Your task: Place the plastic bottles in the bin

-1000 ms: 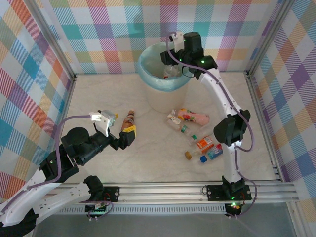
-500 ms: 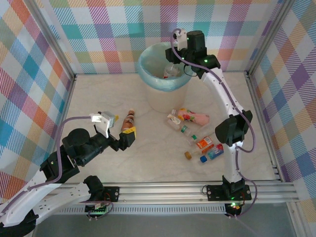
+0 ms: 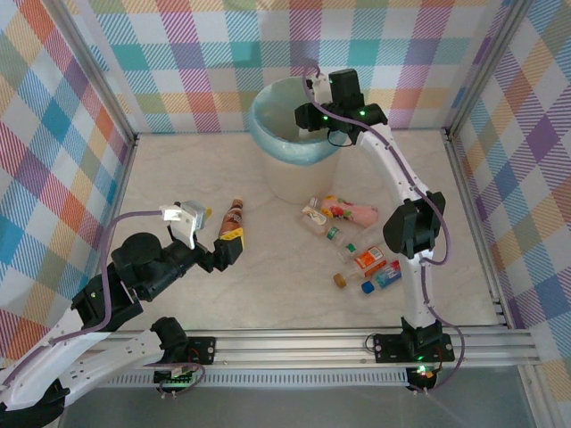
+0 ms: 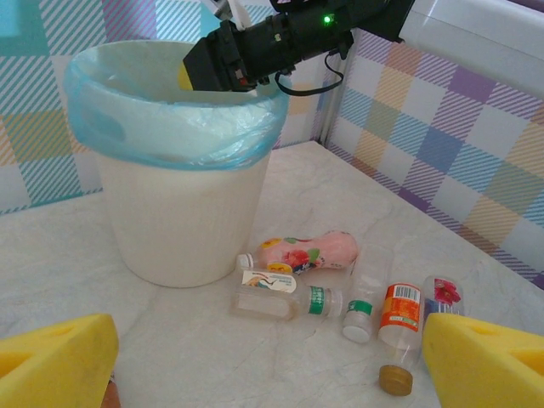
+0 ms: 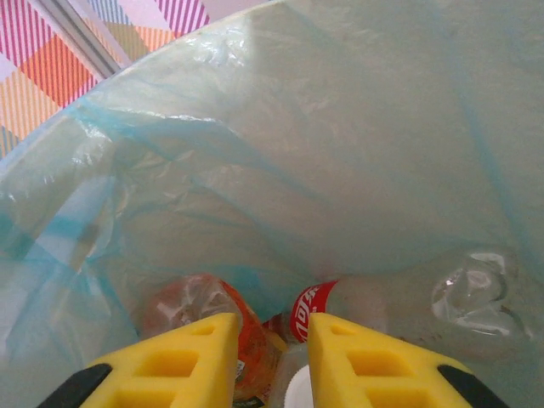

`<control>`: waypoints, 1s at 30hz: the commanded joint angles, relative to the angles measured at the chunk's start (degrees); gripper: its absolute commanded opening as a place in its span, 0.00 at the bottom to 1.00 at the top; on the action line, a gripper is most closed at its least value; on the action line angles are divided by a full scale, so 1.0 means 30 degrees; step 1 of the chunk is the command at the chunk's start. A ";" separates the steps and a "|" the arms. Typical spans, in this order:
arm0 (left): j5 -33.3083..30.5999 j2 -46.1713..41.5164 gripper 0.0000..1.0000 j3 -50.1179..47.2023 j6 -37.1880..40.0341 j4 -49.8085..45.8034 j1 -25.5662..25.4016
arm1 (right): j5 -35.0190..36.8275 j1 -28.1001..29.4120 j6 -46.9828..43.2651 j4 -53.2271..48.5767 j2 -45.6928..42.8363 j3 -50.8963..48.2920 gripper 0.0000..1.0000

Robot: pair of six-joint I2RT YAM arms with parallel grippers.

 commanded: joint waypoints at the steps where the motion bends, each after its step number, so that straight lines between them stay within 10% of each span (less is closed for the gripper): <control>1: -0.0346 -0.0150 0.92 -0.0357 -0.0237 0.0002 -0.0109 | -0.0831 -0.0089 0.0352 -0.0756 0.0372 0.0763 0.29; 16: -0.4114 0.2425 0.92 0.1436 -0.1850 -0.2902 -0.0109 | -0.1305 -0.0073 0.2061 -0.0628 -0.3475 0.2194 0.49; 30: 0.2363 0.9641 0.86 0.1694 -0.1772 0.0130 -0.0582 | 0.3244 -0.0157 0.2043 0.2151 -1.6234 -1.5139 0.57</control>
